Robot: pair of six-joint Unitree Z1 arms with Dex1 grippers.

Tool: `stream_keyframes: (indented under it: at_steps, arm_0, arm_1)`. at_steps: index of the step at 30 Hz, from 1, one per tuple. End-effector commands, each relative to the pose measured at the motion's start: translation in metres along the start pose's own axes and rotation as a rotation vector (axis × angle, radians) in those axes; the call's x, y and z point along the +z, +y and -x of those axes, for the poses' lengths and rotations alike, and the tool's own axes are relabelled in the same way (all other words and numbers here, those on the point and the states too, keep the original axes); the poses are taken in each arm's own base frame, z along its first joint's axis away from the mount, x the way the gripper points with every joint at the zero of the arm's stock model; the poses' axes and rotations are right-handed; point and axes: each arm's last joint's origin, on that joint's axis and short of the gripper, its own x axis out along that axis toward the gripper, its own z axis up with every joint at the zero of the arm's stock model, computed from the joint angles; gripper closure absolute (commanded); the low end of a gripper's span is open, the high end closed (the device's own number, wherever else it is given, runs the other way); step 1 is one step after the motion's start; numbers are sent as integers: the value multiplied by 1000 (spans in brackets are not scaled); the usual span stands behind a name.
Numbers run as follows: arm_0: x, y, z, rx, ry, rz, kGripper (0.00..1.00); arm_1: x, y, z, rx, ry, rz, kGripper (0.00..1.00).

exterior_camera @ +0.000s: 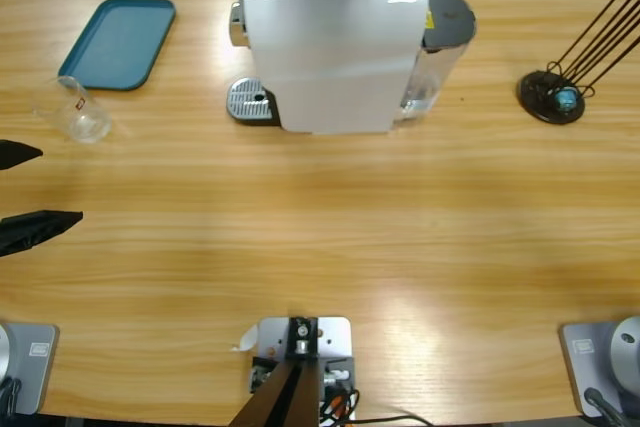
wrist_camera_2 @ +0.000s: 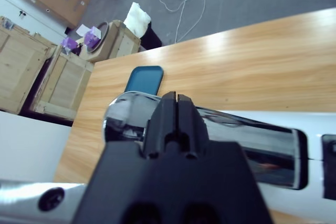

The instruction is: Pour coffee

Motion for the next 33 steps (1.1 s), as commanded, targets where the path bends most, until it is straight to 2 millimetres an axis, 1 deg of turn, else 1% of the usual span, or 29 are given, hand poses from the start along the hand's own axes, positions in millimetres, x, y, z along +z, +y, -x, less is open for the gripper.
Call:
stream_keyframes:
  at_steps: [1, 5, 8, 10, 14, 18, 21, 25, 27, 28, 29, 30, 31, 32, 33]
  arm_0:
    - [-12, 2, 3, 4, 20, 4, 13]
    - [-8, 1, 2, 3, 20, 2, 13]
    - [-6, 1, 3, 3, 14, 2, 13]
    - [-5, 1, 4, 3, 13, 2, 13]
    - [-4, 1, 4, 3, 8, 3, 13]
    - [5, 3, 9, 18, -23, 17, 13]
    - [13, 4, 10, 28, -35, 25, 10]
    - [15, 4, 9, 27, -31, 27, 10]
    - [15, 4, 9, 27, -33, 27, 9]
    - [15, 4, 9, 29, -34, 28, 8]
    - [15, 4, 9, 31, -33, 28, 4]
    - [14, 4, 8, 34, -31, 28, 4]
    - [14, 5, 8, 38, -29, 30, 4]
    - [15, 5, 8, 46, -28, 34, 4]
    - [16, 7, 7, 61, -25, 41, 4]
  arm_1:
    - [-81, -8, -72, -83, 196, 41, 1000]
    - [-103, -21, -87, -80, 242, 14, 1000]
    - [-115, -27, -96, -85, 273, 12, 1000]
    - [-122, -32, -99, -103, 288, 13, 1000]
    - [-141, -49, -104, -171, 352, -23, 1000]
    - [-154, -59, -109, -212, 395, -48, 1000]
    - [-155, -61, -111, -219, 397, -49, 1000]
    - [-146, -59, -106, -212, 383, -47, 1000]
    - [-135, -52, -98, -170, 367, 17, 1000]
    - [-125, -45, -91, -128, 349, 89, 956]
    - [-112, -36, -82, -77, 321, 181, 523]
    - [-97, -27, -69, -30, 281, 277, 152]
    - [-83, -19, -56, 15, 245, 359, 21]
    - [-66, -8, -41, 65, 204, 430, 0]
    - [-47, 4, -23, 110, 154, 511, 0]
